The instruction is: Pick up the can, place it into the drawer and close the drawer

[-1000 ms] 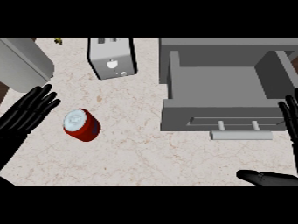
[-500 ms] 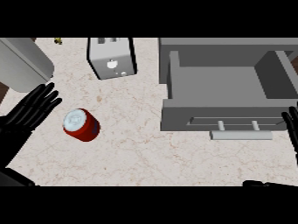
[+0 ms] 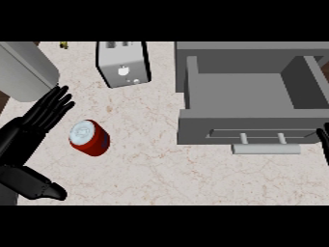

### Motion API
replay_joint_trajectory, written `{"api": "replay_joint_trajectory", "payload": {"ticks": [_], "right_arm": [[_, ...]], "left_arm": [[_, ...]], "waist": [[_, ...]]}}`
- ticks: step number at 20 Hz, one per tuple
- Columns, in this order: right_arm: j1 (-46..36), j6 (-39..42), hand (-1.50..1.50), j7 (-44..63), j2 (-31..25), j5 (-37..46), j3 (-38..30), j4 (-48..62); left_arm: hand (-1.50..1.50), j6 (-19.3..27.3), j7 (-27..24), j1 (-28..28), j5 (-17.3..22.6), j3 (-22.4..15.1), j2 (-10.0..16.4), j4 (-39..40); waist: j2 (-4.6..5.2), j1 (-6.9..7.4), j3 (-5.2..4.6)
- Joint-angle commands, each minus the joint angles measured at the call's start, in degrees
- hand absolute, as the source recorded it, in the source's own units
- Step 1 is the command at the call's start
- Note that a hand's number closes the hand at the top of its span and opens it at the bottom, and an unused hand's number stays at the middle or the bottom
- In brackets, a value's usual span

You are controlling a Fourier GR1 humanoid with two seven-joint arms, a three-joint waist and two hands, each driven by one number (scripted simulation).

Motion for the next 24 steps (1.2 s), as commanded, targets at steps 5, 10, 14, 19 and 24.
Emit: {"api": "replay_joint_trajectory", "payload": {"ticks": [5,10,14,19,24], "right_arm": [[0.0,2.9,-1.5,-4.9,-0.2,-0.4,-2.2,5.4],[1.5,6.2,-1.5,-5.6,-1.3,-4.5,-6.0,4.6],[-1.4,4.4,-1.5,-5.3,0.3,-1.4,-4.7,7.5],[2.4,4.6,-1.5,-8.0,2.7,2.2,-2.1,6.1],[-2.3,3.6,-1.5,-4.8,2.4,1.1,-2.7,5.9]], "left_arm": [[-1.5,-2.3,-11.4,2.9,-8.2,-0.7,-2.6,8.4],[-1.5,-1.3,-13.9,0.5,-10.7,0.5,-2.7,13.2],[-1.5,-0.5,-15.9,-1.2,-12.9,0.6,-2.9,16.6],[-1.5,-0.9,-20.5,-2.4,-14.8,1.9,-1.7,22.7],[-1.5,-0.7,-24.4,-6.6,-17.0,2.4,-1.4,31.9]], "waist": [[0.03,0.09,-0.01],[0.01,-0.04,-0.01],[0.02,0.06,0.0],[0.01,-0.03,0.0],[0.03,-0.03,0.0]]}}
